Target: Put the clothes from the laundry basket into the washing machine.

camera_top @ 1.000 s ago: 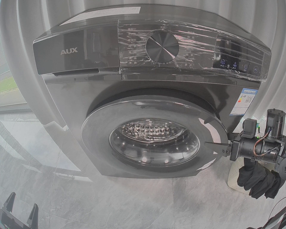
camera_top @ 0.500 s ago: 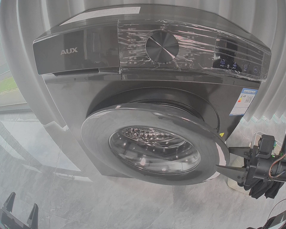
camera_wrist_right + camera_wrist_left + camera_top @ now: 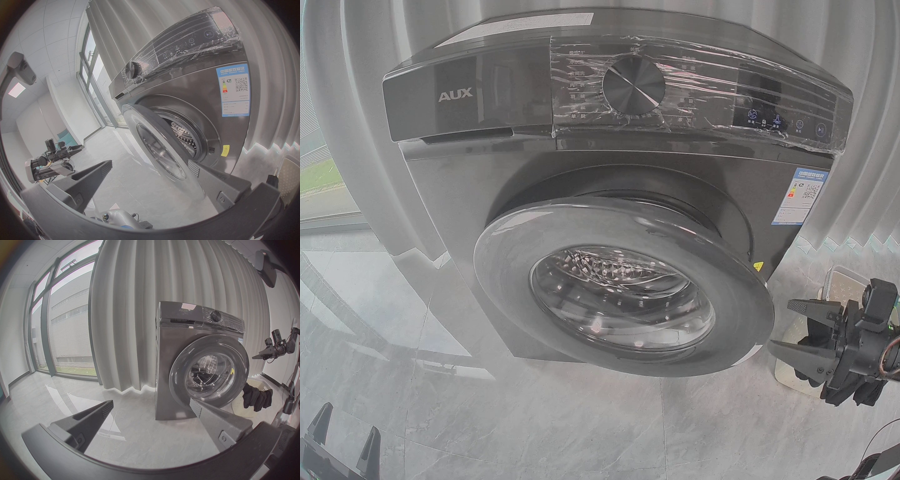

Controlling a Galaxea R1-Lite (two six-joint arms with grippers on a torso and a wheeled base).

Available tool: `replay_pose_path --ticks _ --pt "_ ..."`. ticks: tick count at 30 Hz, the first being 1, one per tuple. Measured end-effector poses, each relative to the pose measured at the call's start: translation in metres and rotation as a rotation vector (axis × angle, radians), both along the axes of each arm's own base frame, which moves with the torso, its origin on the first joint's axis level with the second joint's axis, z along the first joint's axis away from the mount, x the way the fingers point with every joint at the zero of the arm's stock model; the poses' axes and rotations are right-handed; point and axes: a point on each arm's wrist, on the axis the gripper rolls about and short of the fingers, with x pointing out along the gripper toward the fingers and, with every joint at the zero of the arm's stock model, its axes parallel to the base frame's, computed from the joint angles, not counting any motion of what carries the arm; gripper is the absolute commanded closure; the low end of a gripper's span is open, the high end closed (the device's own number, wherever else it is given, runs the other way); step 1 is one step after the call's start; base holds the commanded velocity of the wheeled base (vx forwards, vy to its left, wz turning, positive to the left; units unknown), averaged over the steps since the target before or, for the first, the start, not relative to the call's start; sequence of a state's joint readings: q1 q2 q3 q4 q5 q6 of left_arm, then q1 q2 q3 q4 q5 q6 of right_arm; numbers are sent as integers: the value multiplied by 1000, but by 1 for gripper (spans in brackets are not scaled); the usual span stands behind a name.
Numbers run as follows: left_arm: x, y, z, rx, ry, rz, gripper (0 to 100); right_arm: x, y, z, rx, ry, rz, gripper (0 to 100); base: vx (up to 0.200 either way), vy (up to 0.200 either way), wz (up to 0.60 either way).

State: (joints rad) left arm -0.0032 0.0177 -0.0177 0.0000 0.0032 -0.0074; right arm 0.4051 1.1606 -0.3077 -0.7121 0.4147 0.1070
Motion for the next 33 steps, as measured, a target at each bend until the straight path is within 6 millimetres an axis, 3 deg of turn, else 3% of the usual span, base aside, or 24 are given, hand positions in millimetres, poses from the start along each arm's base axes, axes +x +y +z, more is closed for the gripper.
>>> replay_pose_path --ticks 16,25,33 --pt "0 0 0 3 0 -2 0 64 9 6 -18 49 -77 0 0 0 0" --pt "0 0 0 2 0 0 0 53 21 -11 -44 111 -1 0 0 0 0" --pt "0 0 0 3 0 -1 0 37 16 0 21 100 1 0 0 0 0"
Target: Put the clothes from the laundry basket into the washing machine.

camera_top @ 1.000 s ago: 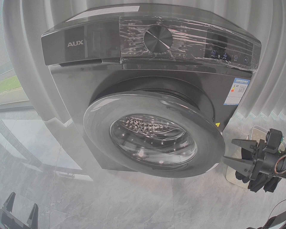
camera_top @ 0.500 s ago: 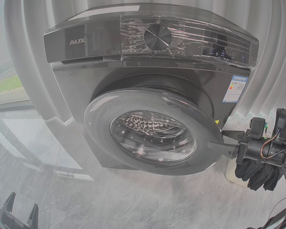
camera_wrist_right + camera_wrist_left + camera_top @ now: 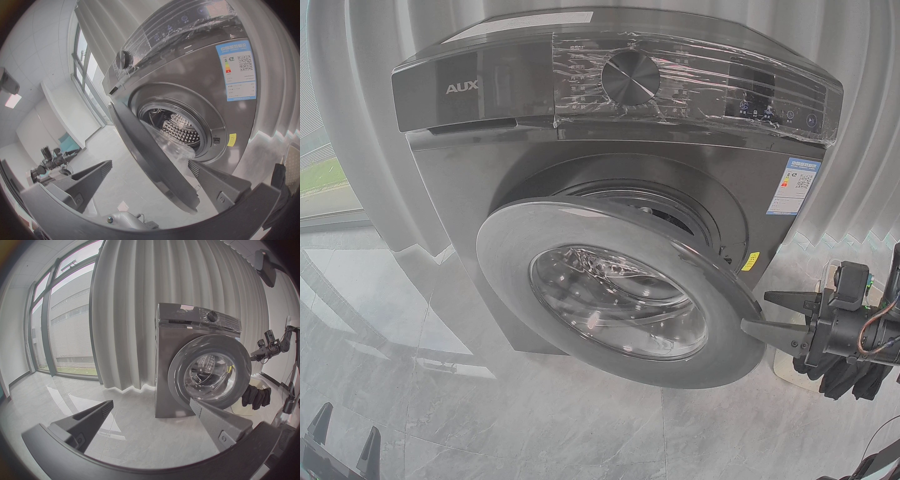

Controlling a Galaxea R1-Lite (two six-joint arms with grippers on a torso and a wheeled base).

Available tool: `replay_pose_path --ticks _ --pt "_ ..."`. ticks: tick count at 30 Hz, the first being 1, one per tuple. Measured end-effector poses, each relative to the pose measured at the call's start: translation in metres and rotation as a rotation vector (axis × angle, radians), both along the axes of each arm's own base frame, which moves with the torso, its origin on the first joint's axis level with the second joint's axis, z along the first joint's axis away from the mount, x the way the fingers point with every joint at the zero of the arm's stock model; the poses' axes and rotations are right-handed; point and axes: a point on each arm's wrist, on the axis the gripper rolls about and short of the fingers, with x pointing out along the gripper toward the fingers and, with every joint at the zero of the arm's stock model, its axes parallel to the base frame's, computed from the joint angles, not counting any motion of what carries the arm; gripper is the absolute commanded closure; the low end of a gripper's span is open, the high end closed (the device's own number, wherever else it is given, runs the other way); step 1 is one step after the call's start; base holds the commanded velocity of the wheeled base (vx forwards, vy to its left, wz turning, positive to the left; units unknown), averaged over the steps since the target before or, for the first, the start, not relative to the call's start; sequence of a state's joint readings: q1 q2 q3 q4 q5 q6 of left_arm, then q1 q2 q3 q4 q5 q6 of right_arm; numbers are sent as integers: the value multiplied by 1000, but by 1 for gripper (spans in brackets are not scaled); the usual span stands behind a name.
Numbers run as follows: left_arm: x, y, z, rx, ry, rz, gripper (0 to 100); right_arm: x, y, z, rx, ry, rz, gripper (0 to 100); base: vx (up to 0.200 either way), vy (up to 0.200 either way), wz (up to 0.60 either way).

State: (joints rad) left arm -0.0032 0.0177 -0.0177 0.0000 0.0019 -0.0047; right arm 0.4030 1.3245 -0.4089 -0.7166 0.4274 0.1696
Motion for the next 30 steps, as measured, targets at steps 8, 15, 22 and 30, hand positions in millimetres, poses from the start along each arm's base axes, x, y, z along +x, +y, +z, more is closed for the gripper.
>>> replay_pose_path --ticks 8,15,22,30 --pt "0 0 0 -1 0 1 0 -4 -1 7 44 2 -5 0 0 0 0" --pt "0 0 0 -1 0 0 0 -5 12 -2 26 45 59 0 0 0 0" --pt "0 0 0 -1 0 0 0 -15 27 -11 37 120 167 0 0 0 0" --pt "0 0 0 -1 0 0 0 -25 20 -1 95 111 168 0 0 0 0"
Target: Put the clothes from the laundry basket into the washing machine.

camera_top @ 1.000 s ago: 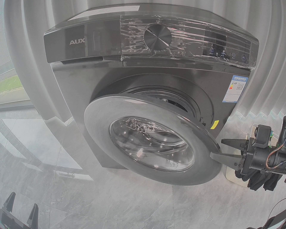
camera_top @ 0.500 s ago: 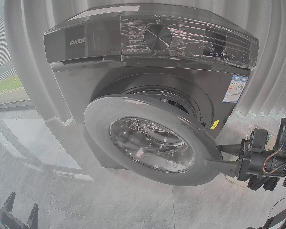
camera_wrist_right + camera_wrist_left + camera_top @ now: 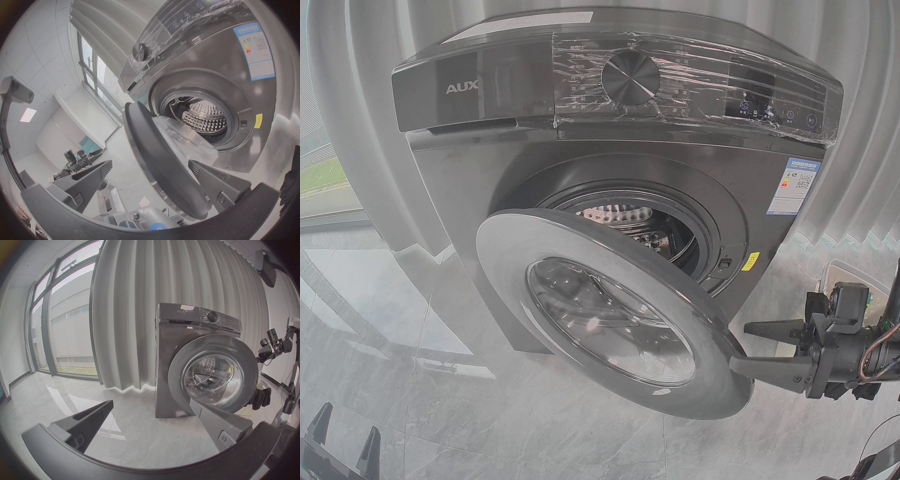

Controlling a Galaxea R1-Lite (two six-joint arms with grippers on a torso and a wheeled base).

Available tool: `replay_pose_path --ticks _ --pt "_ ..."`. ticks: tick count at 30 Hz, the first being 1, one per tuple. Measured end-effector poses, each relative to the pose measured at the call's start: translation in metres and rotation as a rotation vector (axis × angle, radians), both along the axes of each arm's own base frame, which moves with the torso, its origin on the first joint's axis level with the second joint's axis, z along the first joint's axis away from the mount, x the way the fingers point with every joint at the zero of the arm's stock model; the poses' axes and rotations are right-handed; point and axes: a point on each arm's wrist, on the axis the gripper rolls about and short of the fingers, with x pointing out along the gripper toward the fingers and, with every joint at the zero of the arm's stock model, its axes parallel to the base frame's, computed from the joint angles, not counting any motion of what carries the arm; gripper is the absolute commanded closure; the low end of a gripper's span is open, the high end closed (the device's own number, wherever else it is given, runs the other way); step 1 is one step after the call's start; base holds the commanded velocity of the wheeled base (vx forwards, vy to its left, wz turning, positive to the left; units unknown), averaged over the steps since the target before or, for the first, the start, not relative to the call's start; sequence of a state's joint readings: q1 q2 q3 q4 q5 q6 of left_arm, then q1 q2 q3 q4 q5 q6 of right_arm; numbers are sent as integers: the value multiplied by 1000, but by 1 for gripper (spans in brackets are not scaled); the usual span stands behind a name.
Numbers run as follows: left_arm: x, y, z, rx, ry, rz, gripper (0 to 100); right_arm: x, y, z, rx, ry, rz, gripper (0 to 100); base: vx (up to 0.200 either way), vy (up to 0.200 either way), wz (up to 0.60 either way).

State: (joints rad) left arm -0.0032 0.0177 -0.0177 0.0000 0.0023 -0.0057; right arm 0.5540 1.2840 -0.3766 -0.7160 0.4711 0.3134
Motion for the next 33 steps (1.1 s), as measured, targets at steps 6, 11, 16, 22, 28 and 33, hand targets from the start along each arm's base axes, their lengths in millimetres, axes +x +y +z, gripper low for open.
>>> replay_pose_path --ticks 6,11,16,22,28,33 --pt "0 0 0 0 0 0 0 5 -11 8 28 -20 -71 0 0 0 0" --pt "0 0 0 0 0 0 0 16 -17 4 14 -1 -131 0 0 0 0" --pt "0 0 0 0 0 0 0 21 -13 -3 -14 22 -123 0 0 0 0" --pt "0 0 0 0 0 1 0 14 -2 -12 -38 47 -53 0 0 0 0" --pt "0 0 0 0 0 0 0 1 3 -14 -37 53 10 0 0 0 0" --pt "0 0 0 0 0 0 0 0 2 -14 -34 49 5 0 0 0 0"
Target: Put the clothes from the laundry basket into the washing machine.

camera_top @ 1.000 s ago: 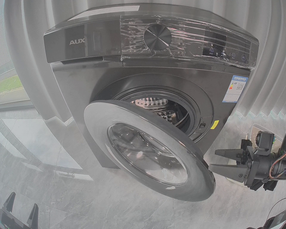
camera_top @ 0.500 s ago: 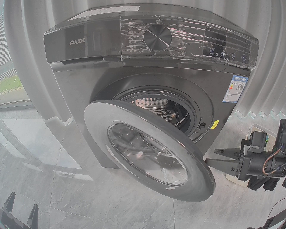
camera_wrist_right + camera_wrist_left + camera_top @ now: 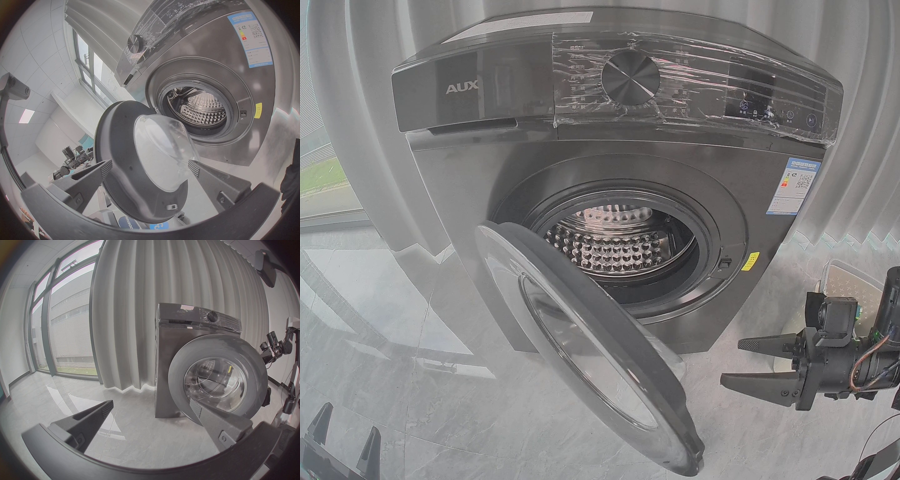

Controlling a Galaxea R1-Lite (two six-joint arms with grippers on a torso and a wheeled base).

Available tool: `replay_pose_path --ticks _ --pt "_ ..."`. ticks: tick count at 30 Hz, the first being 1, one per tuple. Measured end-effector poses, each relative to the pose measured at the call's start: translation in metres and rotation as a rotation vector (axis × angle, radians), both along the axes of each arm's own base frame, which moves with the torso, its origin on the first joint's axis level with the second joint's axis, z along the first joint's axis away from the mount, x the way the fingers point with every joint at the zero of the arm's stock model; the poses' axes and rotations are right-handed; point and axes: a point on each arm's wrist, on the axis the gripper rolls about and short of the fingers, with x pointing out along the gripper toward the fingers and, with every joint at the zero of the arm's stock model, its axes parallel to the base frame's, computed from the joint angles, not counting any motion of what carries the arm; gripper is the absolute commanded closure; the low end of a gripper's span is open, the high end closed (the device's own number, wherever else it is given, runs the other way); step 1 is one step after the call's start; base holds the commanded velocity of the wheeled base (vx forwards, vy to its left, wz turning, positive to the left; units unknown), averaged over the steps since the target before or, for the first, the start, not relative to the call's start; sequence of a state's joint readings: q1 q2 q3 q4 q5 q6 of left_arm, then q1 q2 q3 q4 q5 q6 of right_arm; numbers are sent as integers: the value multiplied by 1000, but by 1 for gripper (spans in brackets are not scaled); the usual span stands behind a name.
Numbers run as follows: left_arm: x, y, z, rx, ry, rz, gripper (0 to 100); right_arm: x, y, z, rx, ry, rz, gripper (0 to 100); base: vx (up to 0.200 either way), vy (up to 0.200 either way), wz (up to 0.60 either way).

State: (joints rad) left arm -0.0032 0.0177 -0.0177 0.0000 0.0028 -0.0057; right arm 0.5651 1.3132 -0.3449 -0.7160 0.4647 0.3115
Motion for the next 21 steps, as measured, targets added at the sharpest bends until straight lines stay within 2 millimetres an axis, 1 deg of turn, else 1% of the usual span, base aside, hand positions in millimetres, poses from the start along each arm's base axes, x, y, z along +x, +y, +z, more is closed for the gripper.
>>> replay_pose_path --ticks 3,9,18,21 --pt "0 0 0 0 0 0 0 5 1 -2 -9 8 -18 0 0 0 0" --pt "0 0 0 -2 0 0 0 23 8 -13 -34 34 -64 0 -200 0 0" --pt "0 0 0 -1 0 -1 0 49 23 -42 -75 93 -70 0 0 0 0" --pt "0 0 0 -1 0 -1 0 52 33 -51 -80 99 -43 0 0 0 0"
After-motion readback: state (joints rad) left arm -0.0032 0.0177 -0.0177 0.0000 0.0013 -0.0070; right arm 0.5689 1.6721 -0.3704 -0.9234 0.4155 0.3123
